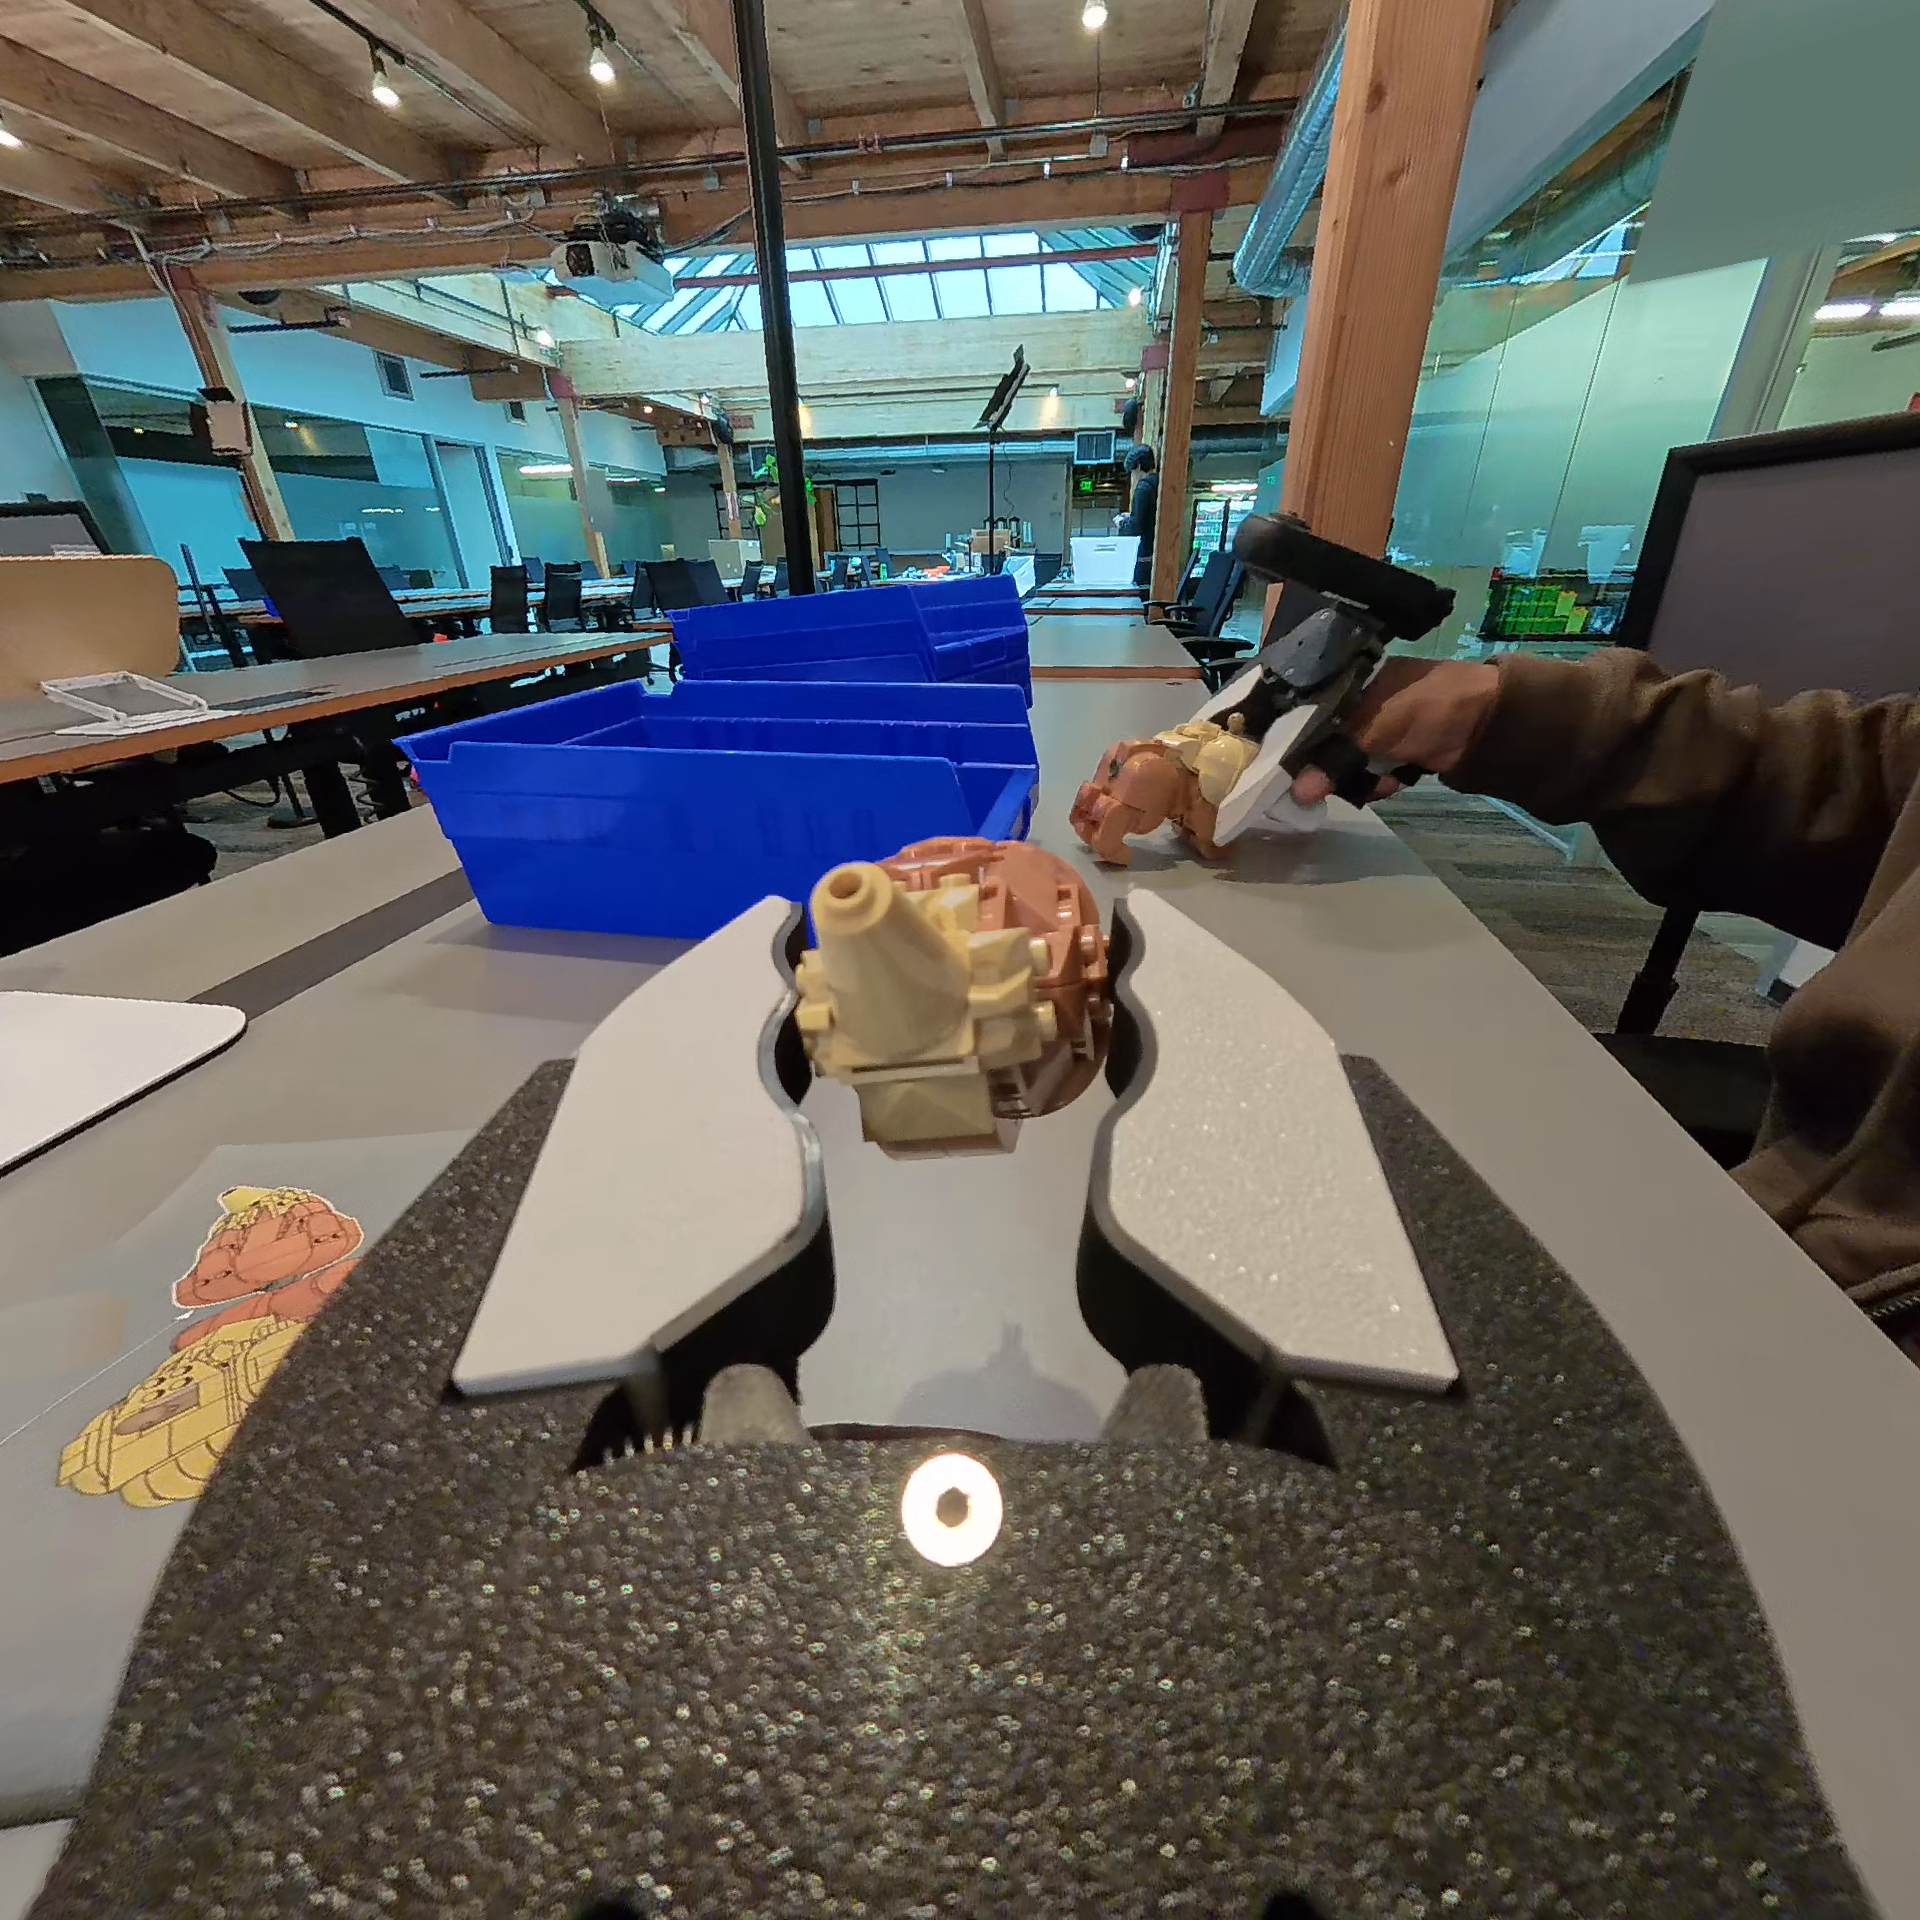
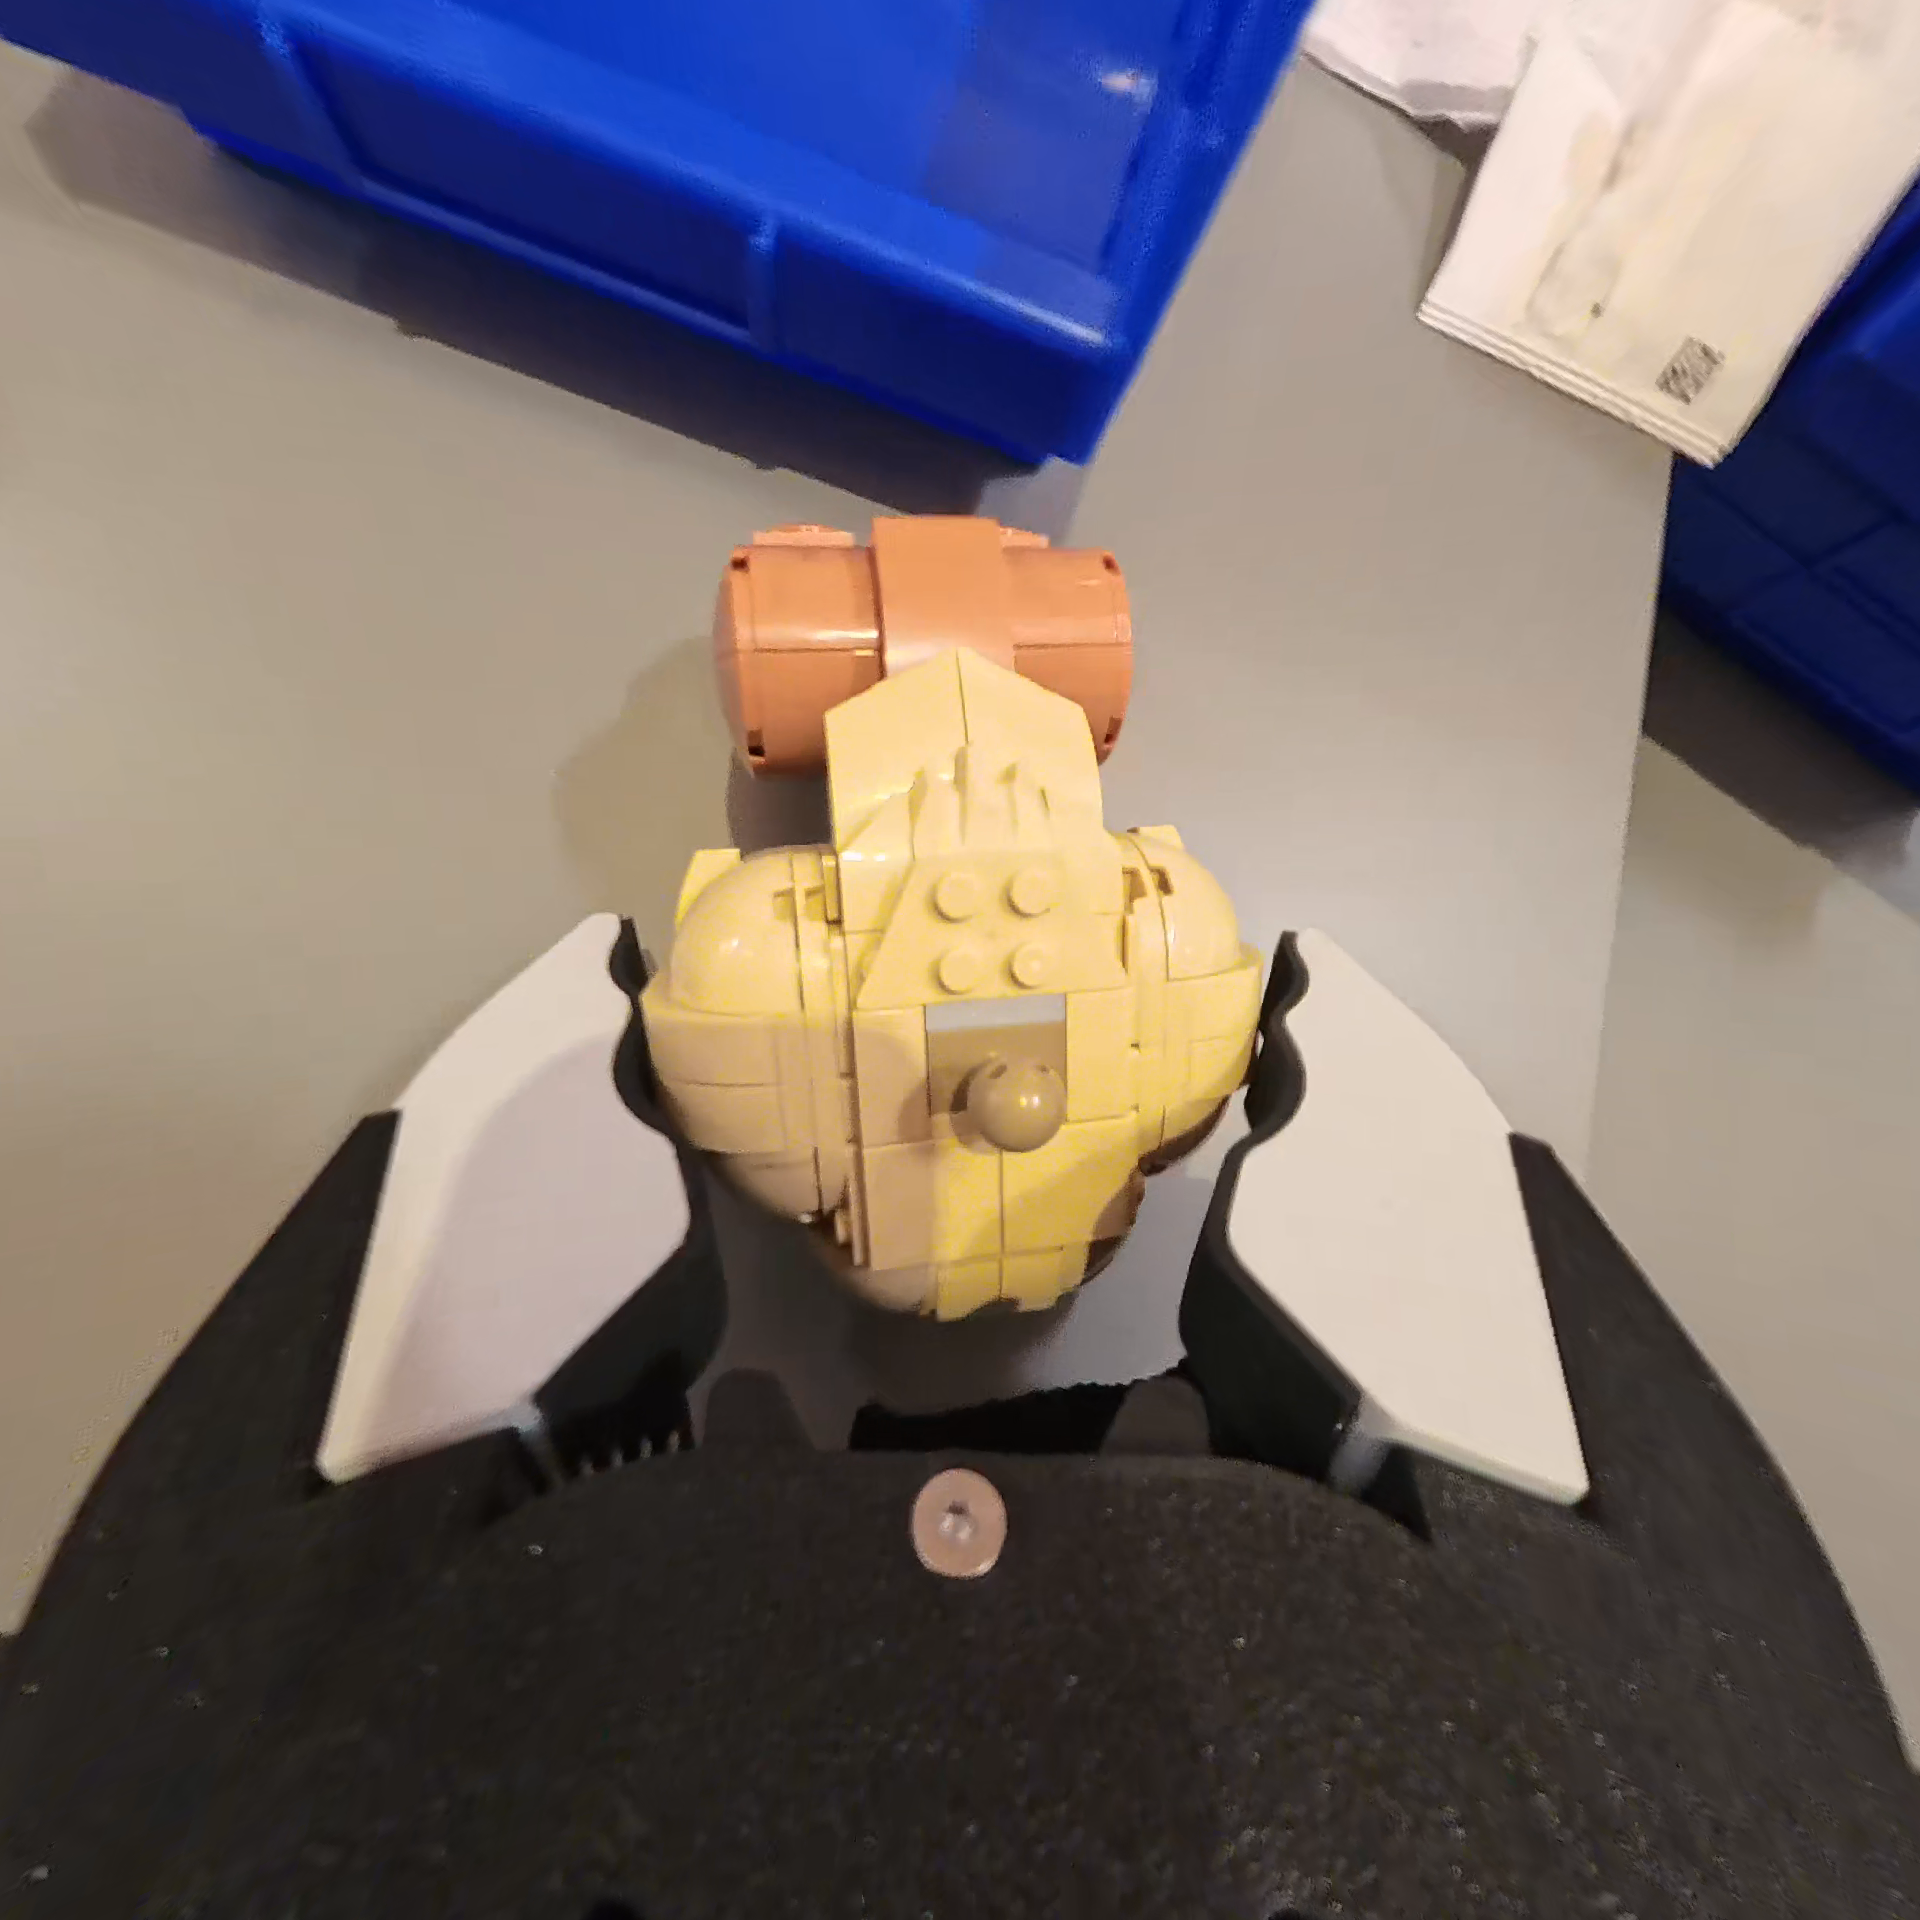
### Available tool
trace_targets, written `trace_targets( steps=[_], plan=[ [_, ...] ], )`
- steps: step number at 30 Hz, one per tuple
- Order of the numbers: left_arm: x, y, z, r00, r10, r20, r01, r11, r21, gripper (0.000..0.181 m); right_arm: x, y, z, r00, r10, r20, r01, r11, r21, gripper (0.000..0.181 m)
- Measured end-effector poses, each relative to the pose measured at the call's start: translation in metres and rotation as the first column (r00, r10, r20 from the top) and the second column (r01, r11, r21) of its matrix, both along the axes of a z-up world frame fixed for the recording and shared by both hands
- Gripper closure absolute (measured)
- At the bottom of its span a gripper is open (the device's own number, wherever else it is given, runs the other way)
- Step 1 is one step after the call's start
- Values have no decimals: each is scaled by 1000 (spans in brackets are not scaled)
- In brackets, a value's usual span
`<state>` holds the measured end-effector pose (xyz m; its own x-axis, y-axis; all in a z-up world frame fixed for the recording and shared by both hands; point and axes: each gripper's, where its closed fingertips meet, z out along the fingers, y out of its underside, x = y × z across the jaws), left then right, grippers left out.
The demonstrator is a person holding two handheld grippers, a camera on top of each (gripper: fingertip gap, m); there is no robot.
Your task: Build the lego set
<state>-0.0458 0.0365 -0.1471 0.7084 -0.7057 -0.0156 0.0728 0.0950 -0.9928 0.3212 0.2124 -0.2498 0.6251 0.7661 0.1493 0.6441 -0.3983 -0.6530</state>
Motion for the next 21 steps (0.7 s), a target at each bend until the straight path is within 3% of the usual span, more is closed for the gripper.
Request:
trace_targets(
  steps=[7,16,21],
  plan=[
    [-1,-6,7,999,-30,44,29,999,22,126,-46,-26,8,970,235,-59,-233,971,49,70],
    [1,-8,9,996,-51,66,50,998,24,126,-127,-70,29,853,506,-123,-493,861,123,73],
    [1,-8,10,995,-55,87,54,998,20,126,-158,-87,27,799,591,-114,-579,806,119,74]
  ],
)
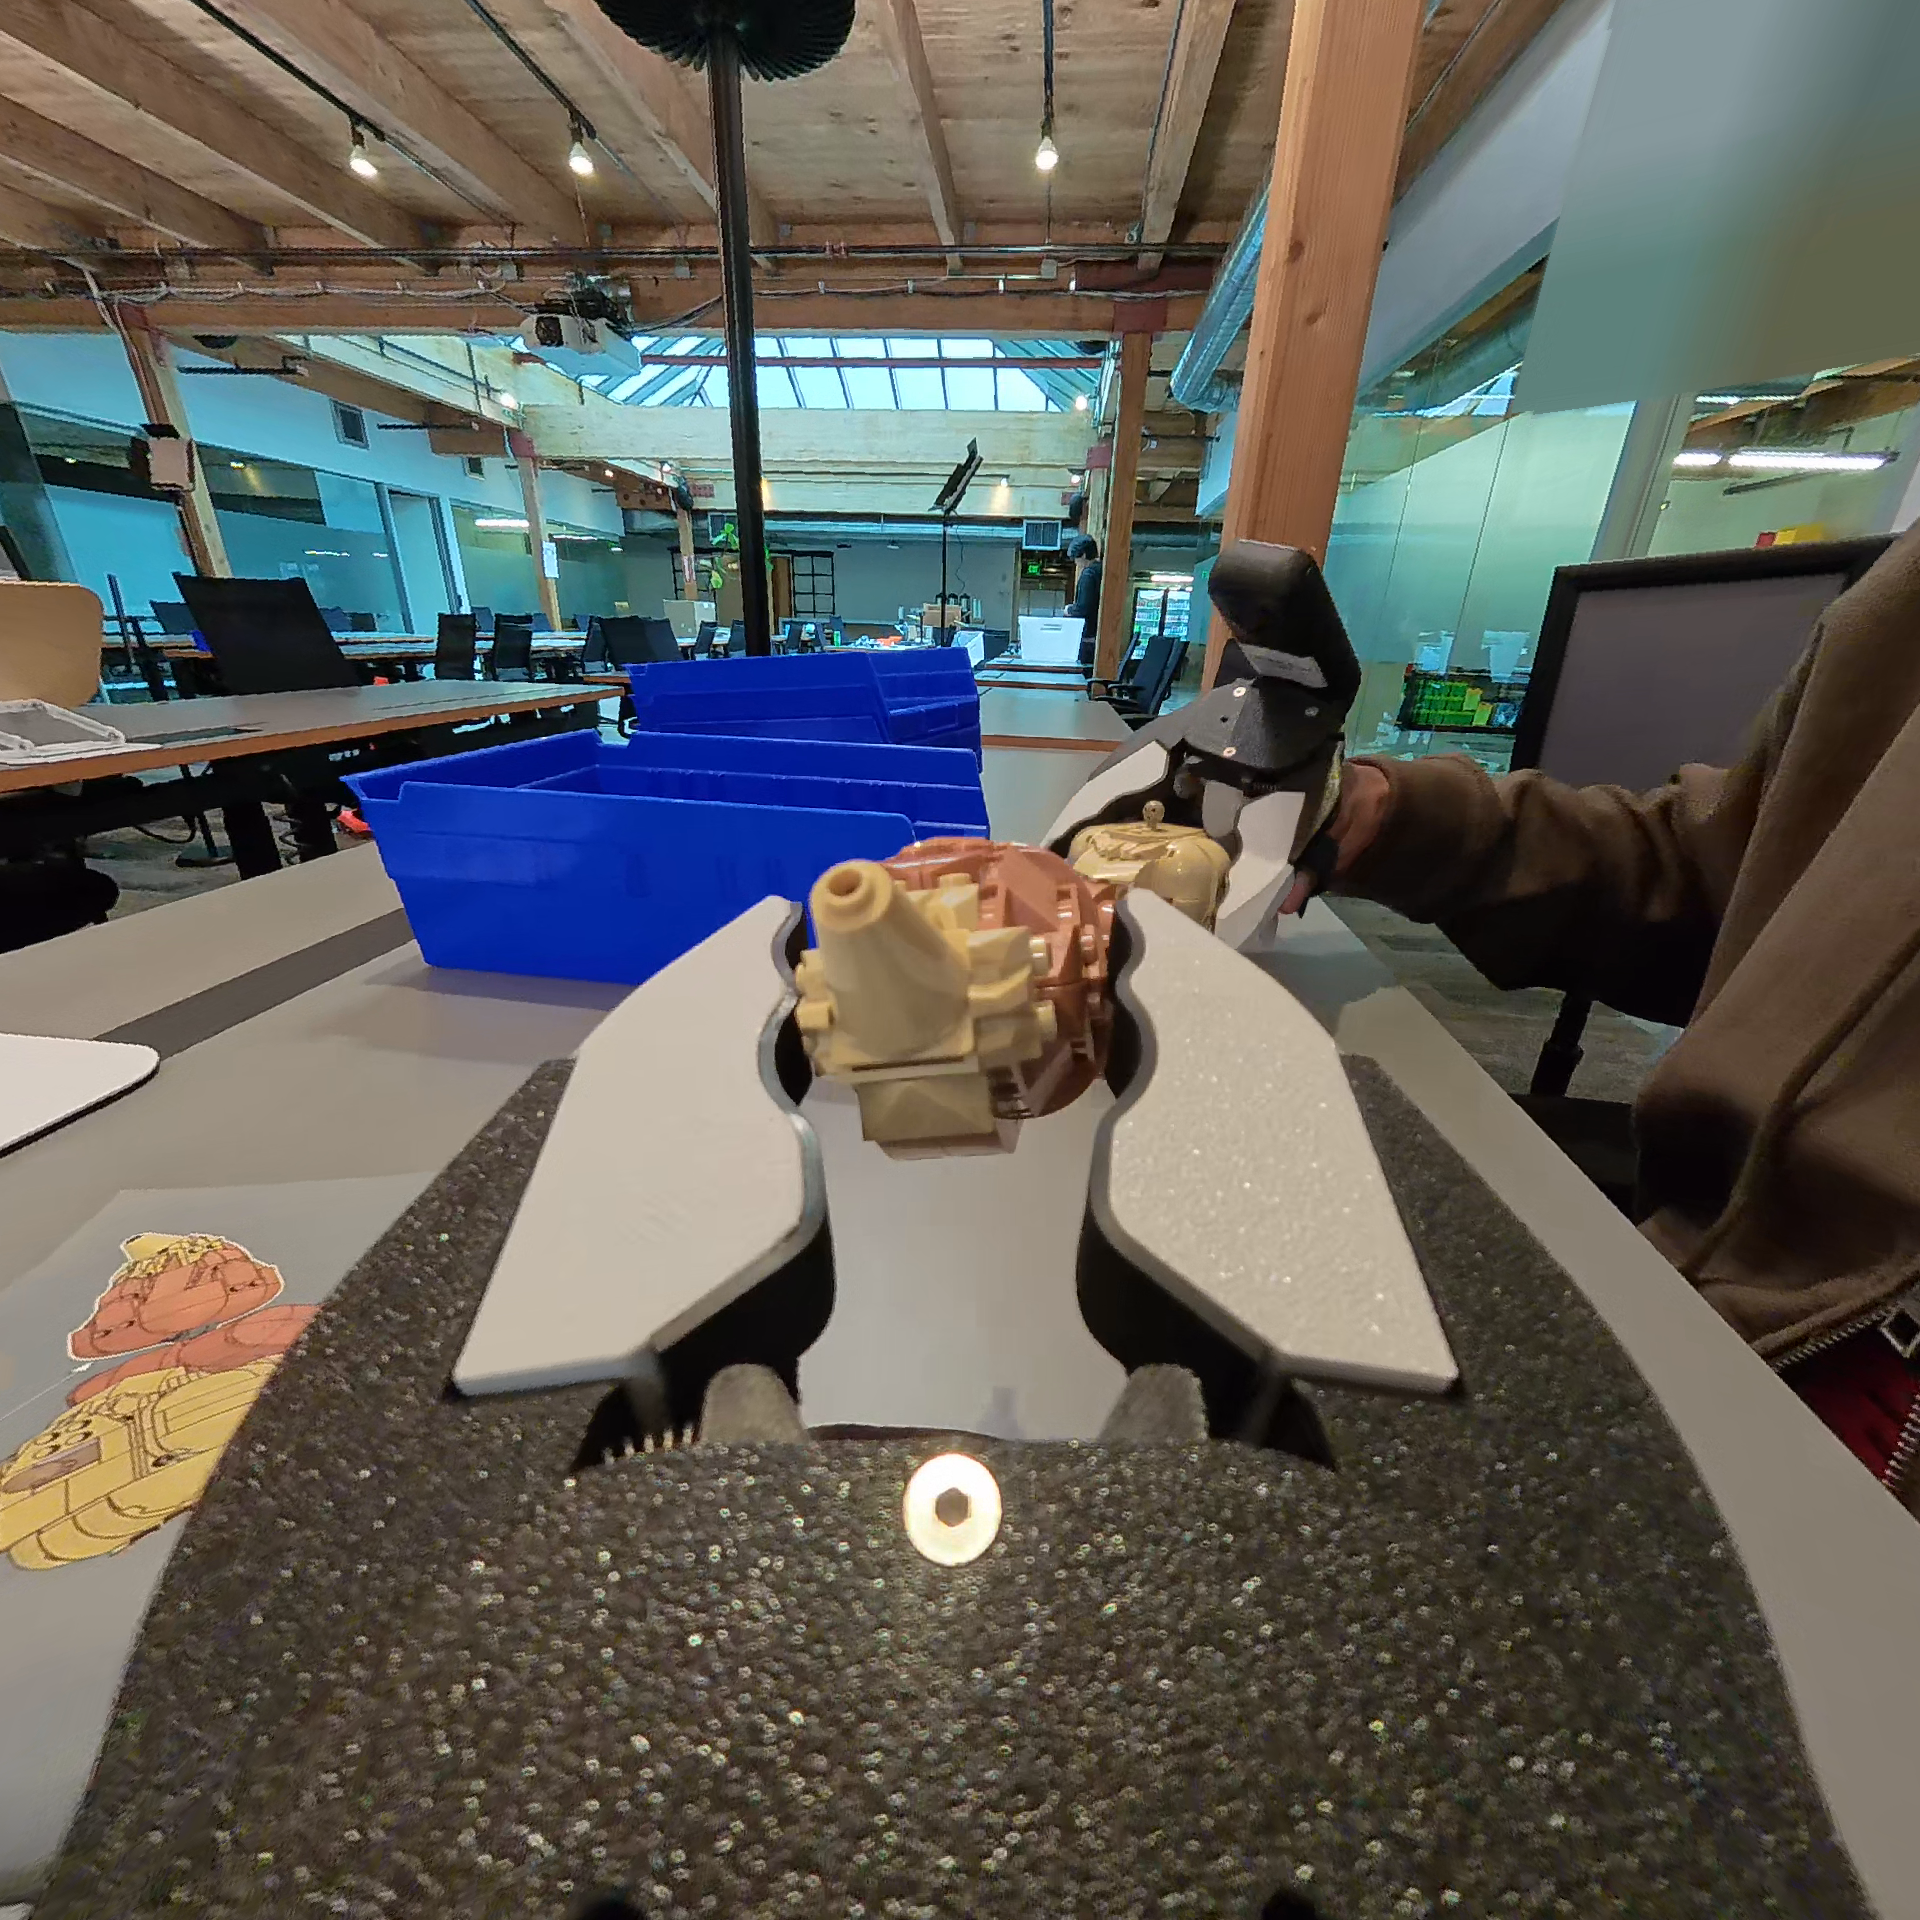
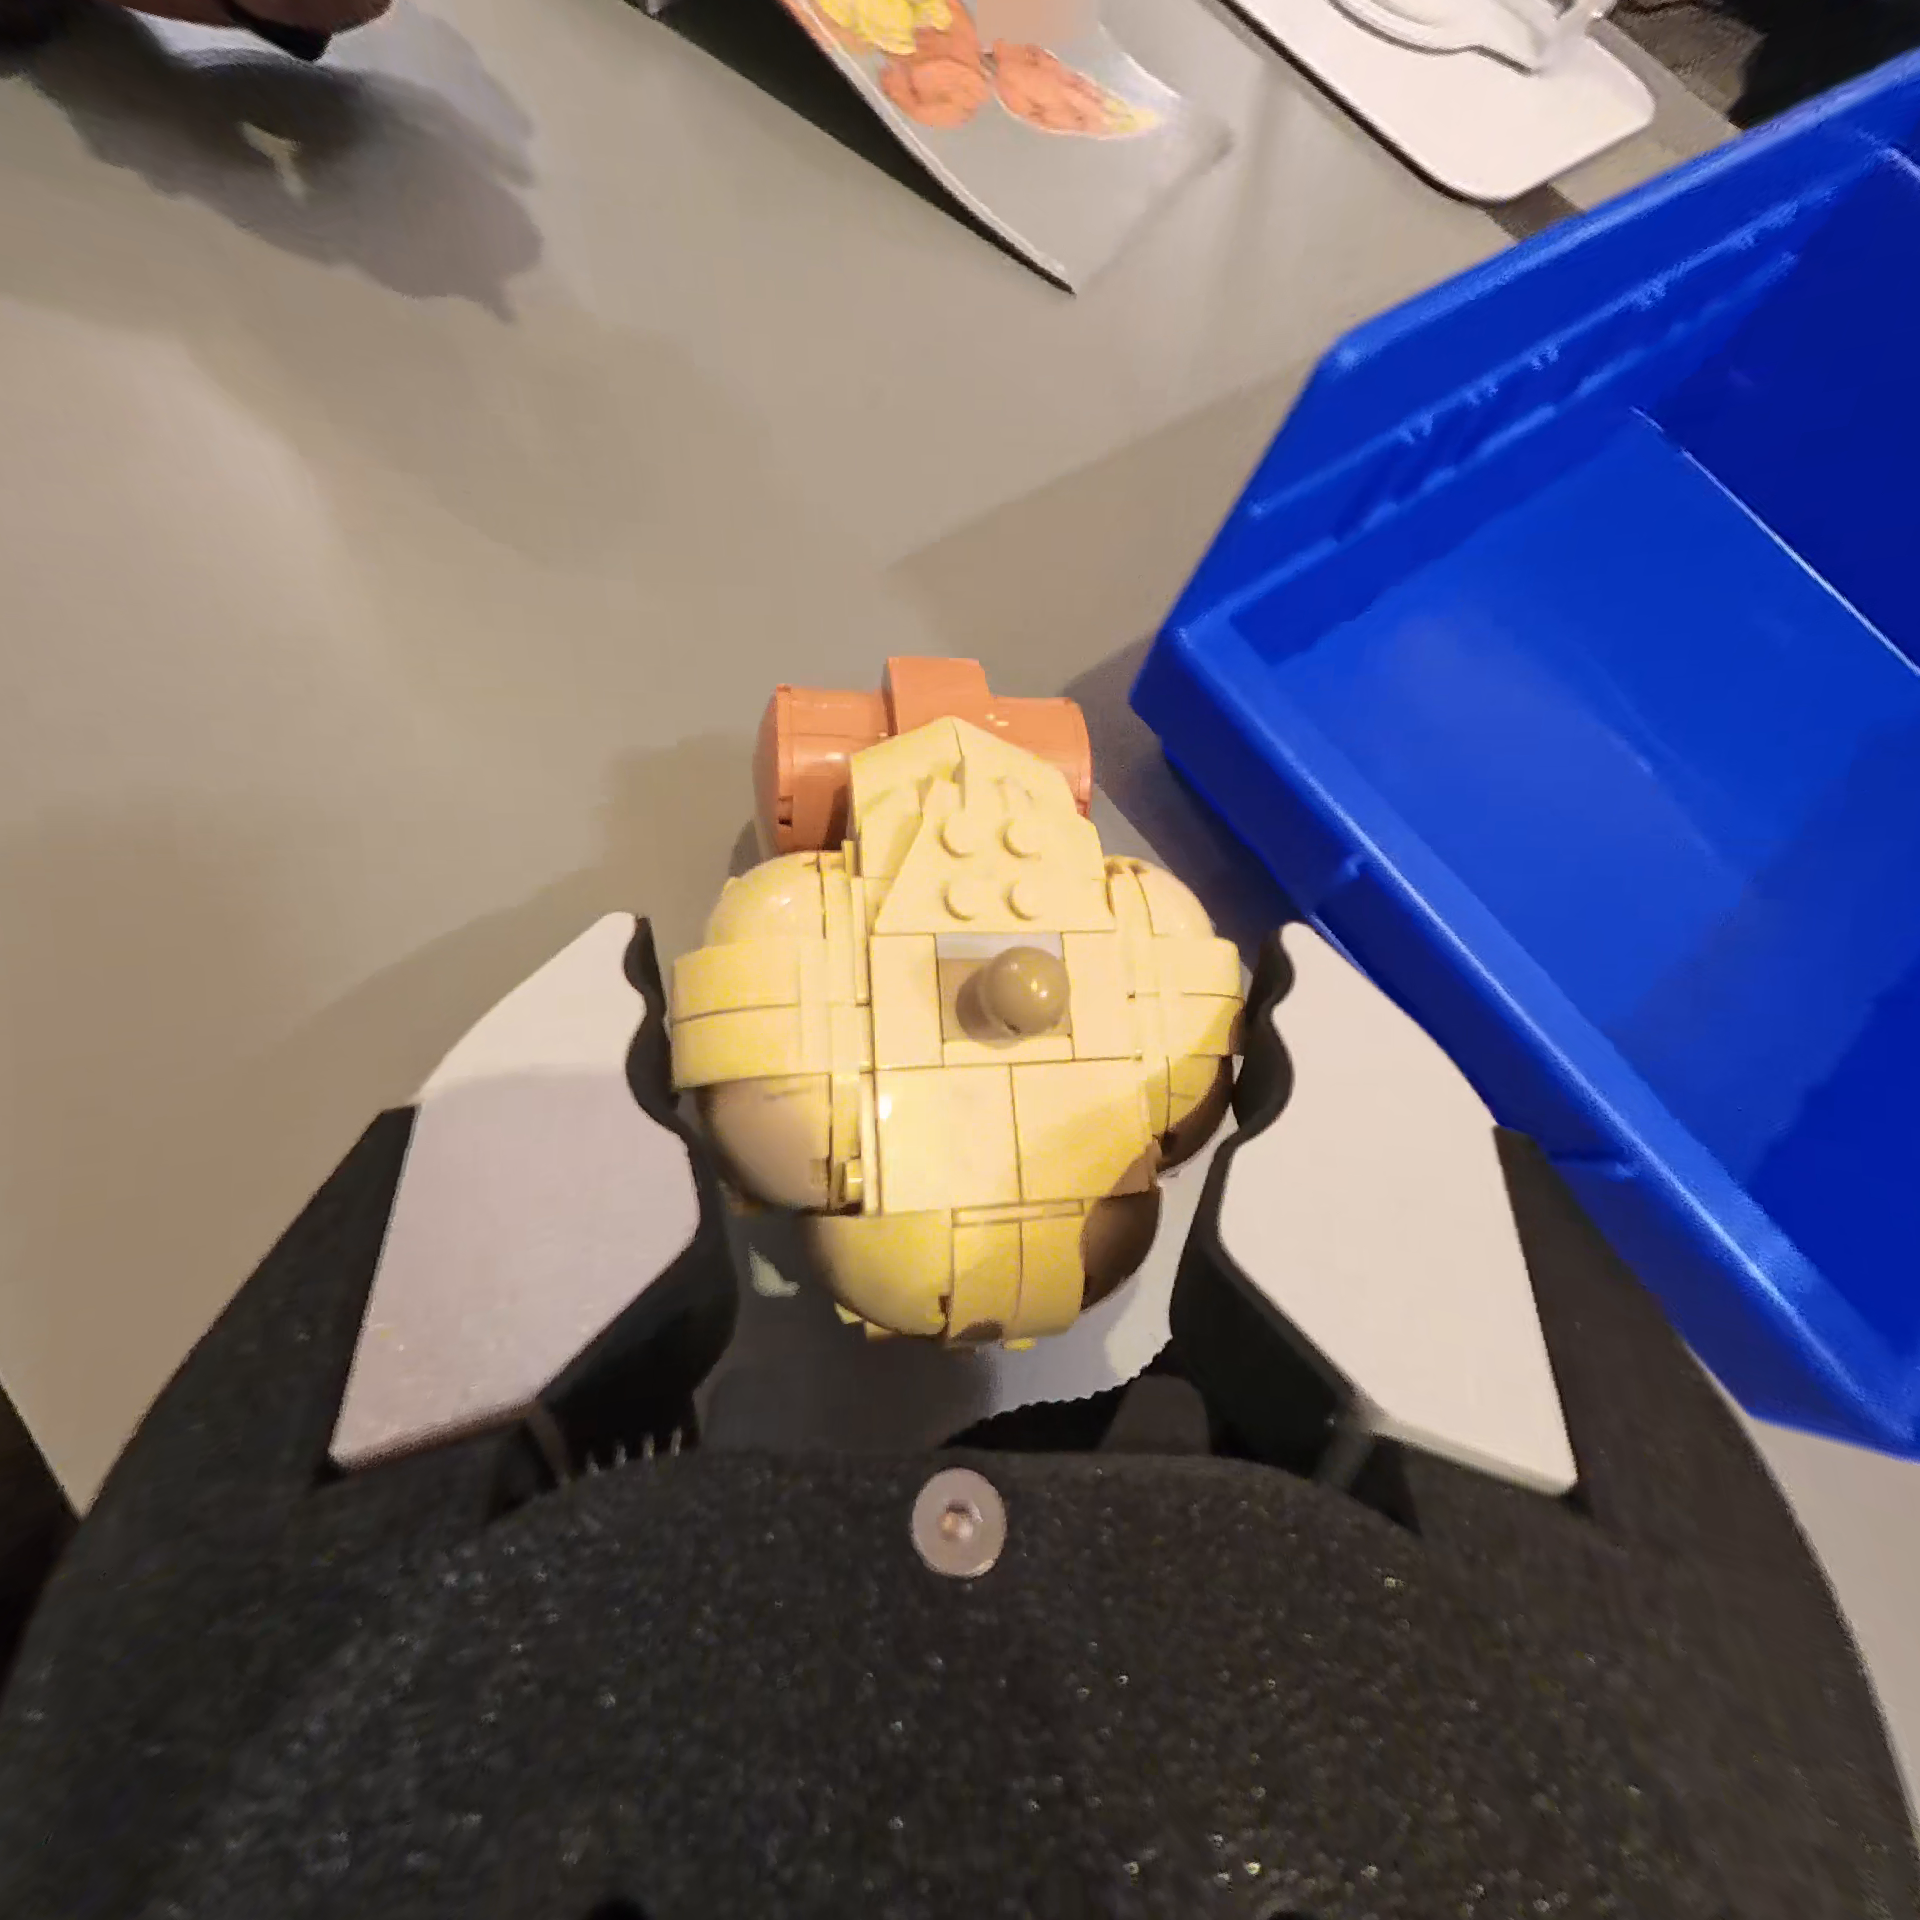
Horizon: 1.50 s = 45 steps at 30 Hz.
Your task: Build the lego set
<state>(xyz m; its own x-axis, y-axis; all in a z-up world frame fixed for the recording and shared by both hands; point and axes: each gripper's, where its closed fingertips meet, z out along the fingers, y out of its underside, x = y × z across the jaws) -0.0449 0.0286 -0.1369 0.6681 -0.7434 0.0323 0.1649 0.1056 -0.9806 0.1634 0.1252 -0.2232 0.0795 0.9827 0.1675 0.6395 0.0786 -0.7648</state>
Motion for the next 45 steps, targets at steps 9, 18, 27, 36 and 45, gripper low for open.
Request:
trace_targets(
  steps=[9,18,27,36,45],
  plan=[
    [18,2,2,997,-51,57,52,998,-27,126,-19,-18,-6,988,147,-39,-150,986,-69,75],
    [81,14,-10,983,-166,75,173,980,-98,126,-28,-29,-14,956,287,-60,-292,952,-90,75],
    [103,32,-20,985,-171,-5,168,975,-144,126,-30,-28,-14,953,296,-61,-299,953,-53,76],
    [109,47,-35,984,-176,-26,161,943,-291,126,-25,-27,10,954,255,-159,-267,962,-59,90],
    [118,45,-38,978,-199,-55,175,939,-296,126,-20,-25,-2,973,219,-77,-224,972,-71,87]
  ],
)
